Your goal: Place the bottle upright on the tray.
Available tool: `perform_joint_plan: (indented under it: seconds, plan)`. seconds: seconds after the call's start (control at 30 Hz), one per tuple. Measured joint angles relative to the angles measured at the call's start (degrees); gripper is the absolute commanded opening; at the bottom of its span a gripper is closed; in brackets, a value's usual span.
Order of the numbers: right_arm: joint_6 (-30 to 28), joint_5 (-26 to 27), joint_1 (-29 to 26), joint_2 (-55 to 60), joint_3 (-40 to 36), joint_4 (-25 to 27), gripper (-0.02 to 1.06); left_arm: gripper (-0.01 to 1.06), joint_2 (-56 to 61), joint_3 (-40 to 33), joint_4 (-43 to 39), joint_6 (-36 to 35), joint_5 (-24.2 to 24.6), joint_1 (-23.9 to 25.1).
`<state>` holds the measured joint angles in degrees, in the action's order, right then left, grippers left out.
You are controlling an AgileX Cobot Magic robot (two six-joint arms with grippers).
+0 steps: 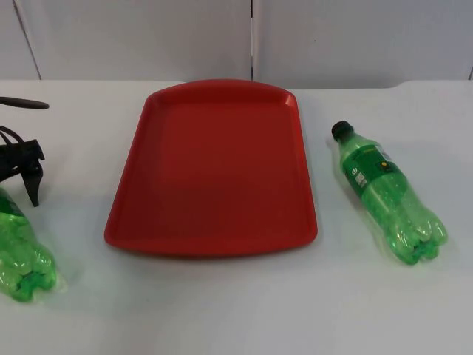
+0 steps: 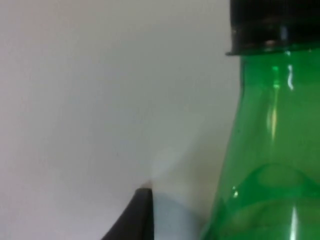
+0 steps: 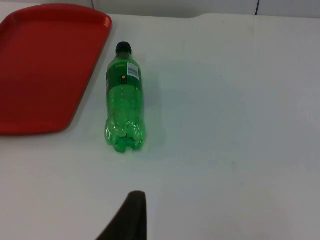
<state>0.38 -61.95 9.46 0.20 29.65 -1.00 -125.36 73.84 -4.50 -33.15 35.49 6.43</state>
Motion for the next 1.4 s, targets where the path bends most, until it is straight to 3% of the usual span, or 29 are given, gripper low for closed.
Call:
perform_joint_plan:
  seconds: [0.07, 0.2, 0.23, 0.27, 0.4, 0.9, 1.4]
  plan:
    - [0.00, 0.00, 0.00, 0.00, 0.00, 0.00, 1.05, 0.99, 0.00, 0.00, 0.00, 0.00, 0.00, 0.00]
    - [0.00, 0.00, 0.00, 0.00, 0.00, 0.00, 1.05, 0.70, 0.00, 0.00, 0.00, -0.26, 0.10, -0.11]
    - [0.00, 0.00, 0.00, 0.00, 0.00, 0.00, 1.05, 0.58, 0.00, 0.00, 0.00, -0.26, 0.10, -0.11]
    - [0.00, 0.00, 0.00, 0.00, 0.00, 0.00, 1.05, 0.58, 0.00, 0.00, 0.00, -0.48, 0.23, -0.11]
    - [0.00, 0.00, 0.00, 0.00, 0.00, 0.00, 1.05, 0.00, 0.00, 0.00, 0.00, -1.14, 0.60, -0.25]
    - [0.00, 0.00, 0.00, 0.00, 0.00, 0.00, 1.05, 0.00, 0.21, 0.10, 1.07, -1.53, 0.70, -0.25]
    - [0.00, 0.00, 0.00, 0.00, 0.00, 0.00, 1.05, 0.00, 5.82, -0.02, 8.93, 5.43, 2.25, -0.36]
